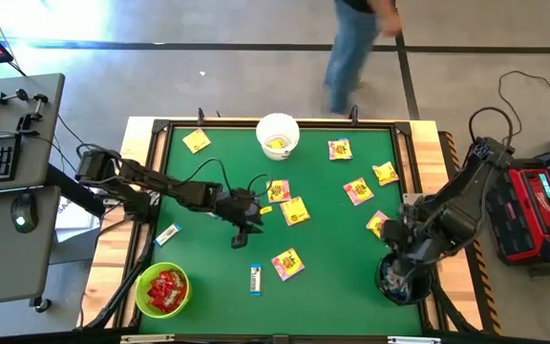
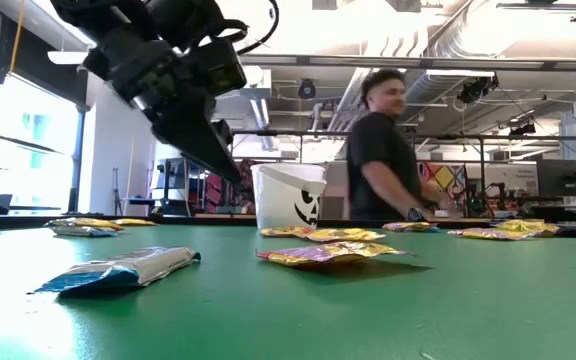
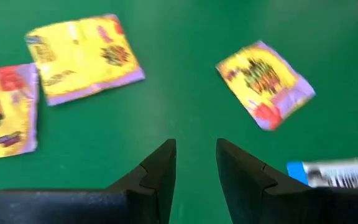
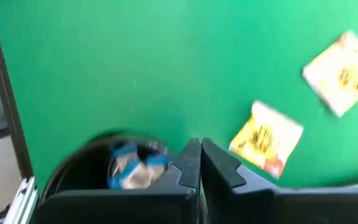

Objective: Sort candy by brand, put in halloween buckets
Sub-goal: Put the white candy into the black bucket

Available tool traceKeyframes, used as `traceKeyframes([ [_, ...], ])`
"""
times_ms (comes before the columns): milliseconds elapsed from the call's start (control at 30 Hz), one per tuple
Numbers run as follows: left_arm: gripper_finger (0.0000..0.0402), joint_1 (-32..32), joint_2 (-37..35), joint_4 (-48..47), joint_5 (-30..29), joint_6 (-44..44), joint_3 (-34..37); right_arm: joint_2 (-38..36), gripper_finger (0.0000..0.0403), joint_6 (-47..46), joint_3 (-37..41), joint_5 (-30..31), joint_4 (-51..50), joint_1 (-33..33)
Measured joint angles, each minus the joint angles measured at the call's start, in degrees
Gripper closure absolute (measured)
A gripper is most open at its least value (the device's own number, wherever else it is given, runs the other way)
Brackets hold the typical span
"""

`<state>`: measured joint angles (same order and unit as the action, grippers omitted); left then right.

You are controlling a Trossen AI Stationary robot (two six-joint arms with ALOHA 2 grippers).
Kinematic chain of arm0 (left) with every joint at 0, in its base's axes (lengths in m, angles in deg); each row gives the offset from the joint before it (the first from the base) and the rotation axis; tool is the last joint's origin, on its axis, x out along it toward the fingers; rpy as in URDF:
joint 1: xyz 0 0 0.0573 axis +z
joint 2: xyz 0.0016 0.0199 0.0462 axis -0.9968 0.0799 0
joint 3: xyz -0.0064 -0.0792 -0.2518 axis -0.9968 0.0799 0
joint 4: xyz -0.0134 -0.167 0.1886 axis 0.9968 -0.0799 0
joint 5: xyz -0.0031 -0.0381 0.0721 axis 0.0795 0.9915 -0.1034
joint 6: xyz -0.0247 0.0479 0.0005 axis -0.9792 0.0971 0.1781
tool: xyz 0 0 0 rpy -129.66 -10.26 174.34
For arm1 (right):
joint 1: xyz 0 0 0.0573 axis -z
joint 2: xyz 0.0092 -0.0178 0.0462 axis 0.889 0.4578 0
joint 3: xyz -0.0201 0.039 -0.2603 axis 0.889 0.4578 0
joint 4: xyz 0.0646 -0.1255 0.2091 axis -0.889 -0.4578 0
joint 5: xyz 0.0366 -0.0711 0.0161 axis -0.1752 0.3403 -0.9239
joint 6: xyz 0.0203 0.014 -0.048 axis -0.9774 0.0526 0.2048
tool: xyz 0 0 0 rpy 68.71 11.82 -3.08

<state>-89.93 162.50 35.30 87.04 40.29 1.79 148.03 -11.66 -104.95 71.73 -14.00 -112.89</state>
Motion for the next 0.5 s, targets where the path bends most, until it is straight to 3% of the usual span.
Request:
traceKeyframes([
  [200,0.0293,-3.18,0.0,-5.01,-2.1,4.84,-0.02,-0.75,0.0402,18.1,0.01,5.4,9.41,5.79],
  [500,0.0292,-7.76,-0.03,-29.38,-10.61,5.15,-7.31,-0.96,0.0403,39.17,1.1,5.46,21.45,17.55],
])
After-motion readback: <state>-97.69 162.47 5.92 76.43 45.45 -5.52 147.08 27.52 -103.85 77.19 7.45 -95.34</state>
